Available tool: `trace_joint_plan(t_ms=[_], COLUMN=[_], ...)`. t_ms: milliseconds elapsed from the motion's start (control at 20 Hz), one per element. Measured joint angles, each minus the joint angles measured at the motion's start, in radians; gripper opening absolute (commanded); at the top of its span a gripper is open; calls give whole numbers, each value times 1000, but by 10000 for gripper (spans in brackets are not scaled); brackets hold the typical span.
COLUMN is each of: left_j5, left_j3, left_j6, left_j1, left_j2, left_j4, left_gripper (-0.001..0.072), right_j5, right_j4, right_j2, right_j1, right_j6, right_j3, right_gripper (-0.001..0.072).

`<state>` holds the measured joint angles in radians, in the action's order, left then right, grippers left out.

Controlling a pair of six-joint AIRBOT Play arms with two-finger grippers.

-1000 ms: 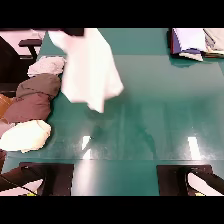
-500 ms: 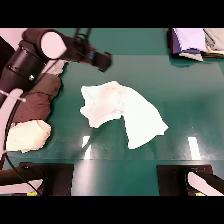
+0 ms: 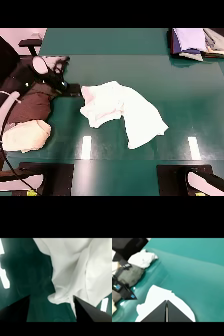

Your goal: Fold the shirts.

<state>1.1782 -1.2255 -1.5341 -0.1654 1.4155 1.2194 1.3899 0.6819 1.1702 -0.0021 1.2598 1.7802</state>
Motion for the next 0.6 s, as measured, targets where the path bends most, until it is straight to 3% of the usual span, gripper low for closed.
trace_joint_plan(t_ms=[300,350,400,550,600], left_j5=[-98,-106,-116,-150,-163], left_j3=[181,192,199,212,213], left_j6=[64,71,77,93,98], left_j1=[14,16,16,16,16], left_j2=[2,3,3,5,5], left_j4=[-127,-133,-145,-166,-172], left_gripper=[624,542,371,28,28], right_j5=[39,40,46,46,44], right_j4=[2,2,2,14,40], right_j2=[50,54,55,41,29], right_j1=[16,14,10,-18,-31], right_j6=[0,0,1,10,11], right_j3=[-14,-31,-57,-175,-229], right_gripper=[18,18,18,18,18])
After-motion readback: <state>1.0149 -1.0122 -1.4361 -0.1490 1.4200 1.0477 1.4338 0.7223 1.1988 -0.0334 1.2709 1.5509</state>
